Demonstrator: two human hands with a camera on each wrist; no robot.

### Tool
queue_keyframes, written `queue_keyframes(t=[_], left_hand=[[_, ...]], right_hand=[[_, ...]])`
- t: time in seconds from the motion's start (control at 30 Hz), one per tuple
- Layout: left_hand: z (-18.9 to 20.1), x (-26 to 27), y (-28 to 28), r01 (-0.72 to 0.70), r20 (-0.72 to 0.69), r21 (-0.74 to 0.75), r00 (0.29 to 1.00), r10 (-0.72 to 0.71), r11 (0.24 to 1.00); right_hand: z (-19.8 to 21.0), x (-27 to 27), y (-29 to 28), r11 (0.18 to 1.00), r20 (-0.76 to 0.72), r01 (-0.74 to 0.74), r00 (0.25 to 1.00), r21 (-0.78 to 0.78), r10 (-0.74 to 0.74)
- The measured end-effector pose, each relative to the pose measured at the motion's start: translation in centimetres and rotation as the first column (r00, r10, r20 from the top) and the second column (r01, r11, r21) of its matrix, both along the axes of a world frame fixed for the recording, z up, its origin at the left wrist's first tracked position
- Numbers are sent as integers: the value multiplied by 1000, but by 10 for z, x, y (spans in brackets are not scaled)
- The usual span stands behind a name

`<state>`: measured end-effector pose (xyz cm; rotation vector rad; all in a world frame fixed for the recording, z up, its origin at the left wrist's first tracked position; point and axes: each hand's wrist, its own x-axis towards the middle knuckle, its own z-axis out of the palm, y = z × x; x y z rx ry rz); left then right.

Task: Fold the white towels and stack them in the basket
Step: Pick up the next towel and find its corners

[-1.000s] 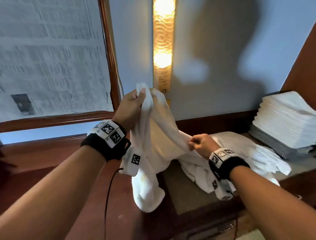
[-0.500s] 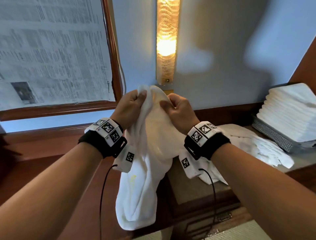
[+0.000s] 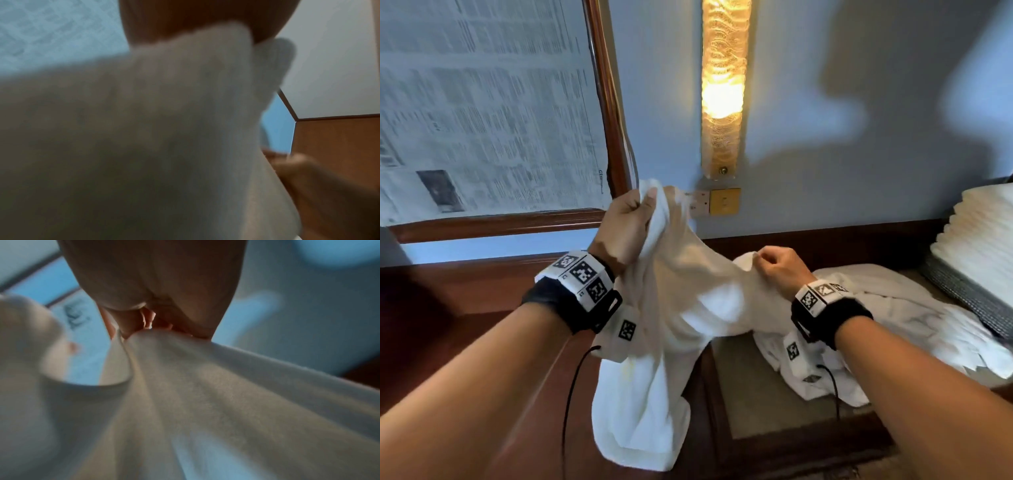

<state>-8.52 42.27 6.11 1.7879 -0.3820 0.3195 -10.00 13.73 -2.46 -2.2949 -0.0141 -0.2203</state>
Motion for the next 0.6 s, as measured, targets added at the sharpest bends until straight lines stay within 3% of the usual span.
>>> queue_keyframes(t=[0.13,0.23,0.3,0.47,0.53,0.6], left_hand=[[-16,-4,-44,87,-76,-77,993,-93,993],[-21,-9,-77,199,-115,-198,968,-225,960],[-19,-6,-87,197,-91,-204,972,-218,959],[11,-4,-85,120,74,-36,990,-117,992],[22,-7,-79,71,110,32,991,-74,997],[29,-9,-67,15,121,54,992,-22,998]], right_hand=[[64,14,30,970,275,-233,939,64,207],[96,13,39,966,460,-257,861,30,215],[103,11,35,977,493,-215,849,-9,192],[70,-21,29,963,442,-244,856,-114,270],[43,-26,29,955,401,-172,878,-243,260],[12,-26,20,963,324,-77,932,-260,162]])
